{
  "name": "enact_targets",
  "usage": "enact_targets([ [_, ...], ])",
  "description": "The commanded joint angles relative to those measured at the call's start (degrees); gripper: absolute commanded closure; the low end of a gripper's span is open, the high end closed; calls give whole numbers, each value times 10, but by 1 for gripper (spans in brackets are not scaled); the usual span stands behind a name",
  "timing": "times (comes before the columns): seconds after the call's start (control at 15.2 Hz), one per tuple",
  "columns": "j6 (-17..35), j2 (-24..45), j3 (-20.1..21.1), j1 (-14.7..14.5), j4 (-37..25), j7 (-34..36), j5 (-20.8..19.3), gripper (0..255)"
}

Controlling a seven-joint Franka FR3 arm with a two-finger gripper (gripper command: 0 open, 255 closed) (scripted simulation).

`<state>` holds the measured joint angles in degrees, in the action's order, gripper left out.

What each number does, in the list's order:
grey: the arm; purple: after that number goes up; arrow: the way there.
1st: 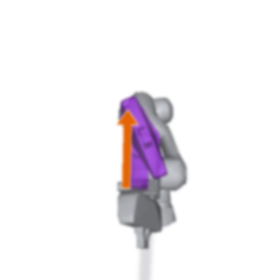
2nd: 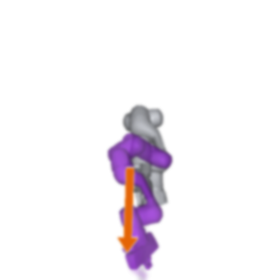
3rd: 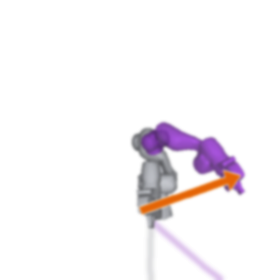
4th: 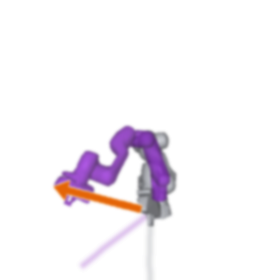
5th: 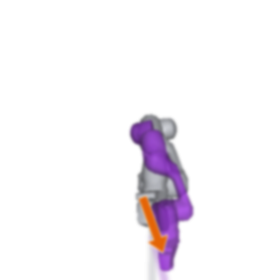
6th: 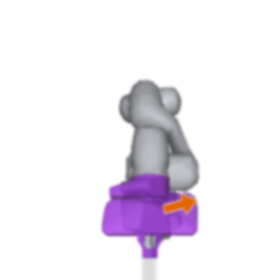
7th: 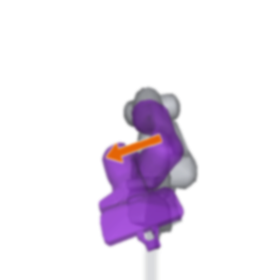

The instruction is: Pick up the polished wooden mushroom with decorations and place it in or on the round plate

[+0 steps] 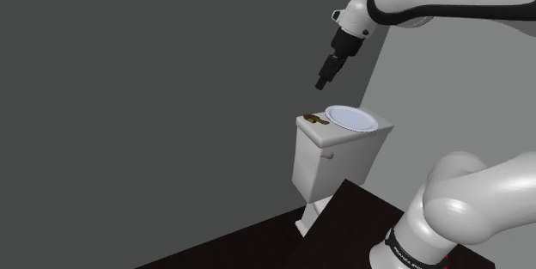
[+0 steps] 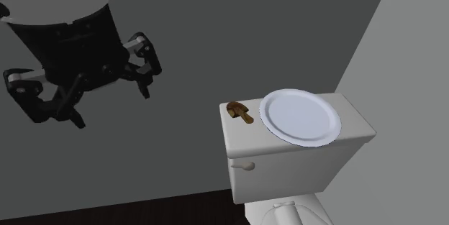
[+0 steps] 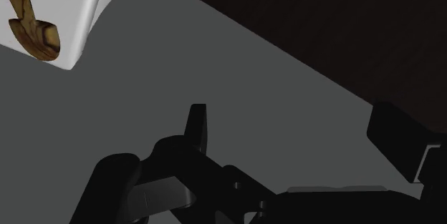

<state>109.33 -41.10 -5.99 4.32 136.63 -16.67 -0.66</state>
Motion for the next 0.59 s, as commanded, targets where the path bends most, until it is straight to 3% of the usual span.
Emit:
enact_targets([
  [0.0, 25, 14, -19, 10, 6, -12, -6, 0],
  [0.53, 121, 86, -105, 43, 14, -71, -18, 0],
])
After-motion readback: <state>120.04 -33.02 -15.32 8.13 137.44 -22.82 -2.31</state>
